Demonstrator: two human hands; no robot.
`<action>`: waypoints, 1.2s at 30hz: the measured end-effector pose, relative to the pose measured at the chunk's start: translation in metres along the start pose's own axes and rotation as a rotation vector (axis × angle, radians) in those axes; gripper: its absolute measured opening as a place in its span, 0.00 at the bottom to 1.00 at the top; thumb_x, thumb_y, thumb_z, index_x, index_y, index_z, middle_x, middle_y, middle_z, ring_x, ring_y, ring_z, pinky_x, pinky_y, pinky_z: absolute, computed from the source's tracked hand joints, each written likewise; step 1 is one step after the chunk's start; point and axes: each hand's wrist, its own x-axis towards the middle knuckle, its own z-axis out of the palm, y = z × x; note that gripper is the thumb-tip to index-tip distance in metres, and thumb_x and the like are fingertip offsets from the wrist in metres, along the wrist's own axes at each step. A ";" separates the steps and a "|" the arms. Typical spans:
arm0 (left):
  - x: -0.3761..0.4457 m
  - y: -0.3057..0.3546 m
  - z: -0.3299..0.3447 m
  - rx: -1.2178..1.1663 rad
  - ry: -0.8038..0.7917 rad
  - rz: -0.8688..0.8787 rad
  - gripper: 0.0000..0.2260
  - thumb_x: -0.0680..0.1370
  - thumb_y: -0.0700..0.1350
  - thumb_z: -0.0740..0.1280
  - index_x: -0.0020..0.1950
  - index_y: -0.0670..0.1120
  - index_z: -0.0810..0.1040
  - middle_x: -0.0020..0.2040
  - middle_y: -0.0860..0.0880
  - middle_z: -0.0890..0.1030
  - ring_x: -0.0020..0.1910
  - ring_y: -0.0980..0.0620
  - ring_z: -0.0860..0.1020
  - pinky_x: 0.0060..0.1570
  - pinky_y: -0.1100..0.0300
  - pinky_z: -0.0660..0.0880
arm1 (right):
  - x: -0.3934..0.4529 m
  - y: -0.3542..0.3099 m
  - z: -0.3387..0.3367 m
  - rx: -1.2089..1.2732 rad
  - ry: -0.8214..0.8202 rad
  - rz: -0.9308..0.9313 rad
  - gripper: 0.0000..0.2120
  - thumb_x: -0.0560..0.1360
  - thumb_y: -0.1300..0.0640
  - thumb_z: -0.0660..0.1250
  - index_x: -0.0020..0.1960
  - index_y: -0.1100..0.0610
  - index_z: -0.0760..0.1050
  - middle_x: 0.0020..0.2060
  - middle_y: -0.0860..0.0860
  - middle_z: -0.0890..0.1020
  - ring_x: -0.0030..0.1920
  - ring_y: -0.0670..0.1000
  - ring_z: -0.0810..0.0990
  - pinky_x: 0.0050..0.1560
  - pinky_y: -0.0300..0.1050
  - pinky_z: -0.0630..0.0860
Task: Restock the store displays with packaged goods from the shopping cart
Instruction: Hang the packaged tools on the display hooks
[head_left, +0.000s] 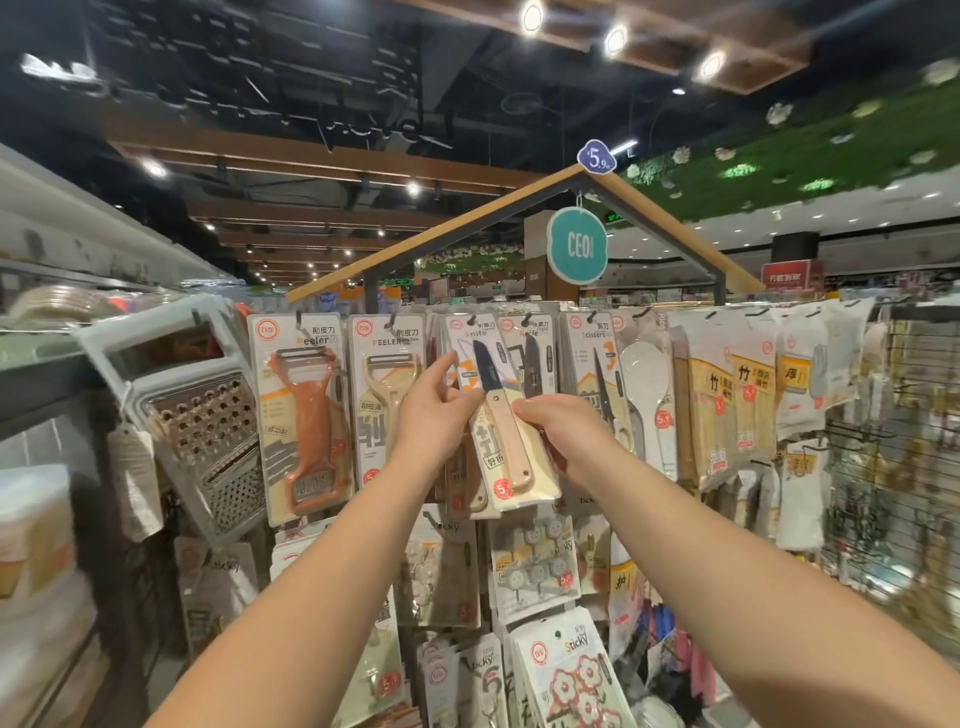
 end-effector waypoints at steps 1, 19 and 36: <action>0.001 -0.002 -0.001 0.006 -0.008 -0.003 0.28 0.79 0.44 0.68 0.78 0.52 0.63 0.36 0.48 0.75 0.32 0.54 0.72 0.32 0.60 0.69 | 0.002 0.000 0.001 -0.012 0.014 -0.007 0.07 0.76 0.57 0.71 0.51 0.60 0.81 0.47 0.57 0.85 0.46 0.56 0.82 0.40 0.46 0.75; -0.085 -0.011 0.025 0.366 0.006 0.058 0.20 0.80 0.50 0.64 0.72 0.52 0.70 0.78 0.50 0.57 0.78 0.49 0.54 0.75 0.48 0.54 | -0.049 0.076 -0.042 -0.062 0.069 0.143 0.07 0.79 0.53 0.67 0.46 0.57 0.75 0.35 0.51 0.75 0.32 0.48 0.70 0.29 0.38 0.64; -0.486 -0.007 0.252 -0.129 -0.968 -0.304 0.08 0.80 0.39 0.66 0.58 0.45 0.76 0.48 0.52 0.78 0.48 0.55 0.76 0.44 0.74 0.71 | -0.496 0.171 -0.308 -0.094 0.663 0.517 0.13 0.79 0.60 0.65 0.36 0.55 0.72 0.29 0.51 0.74 0.24 0.43 0.69 0.30 0.37 0.62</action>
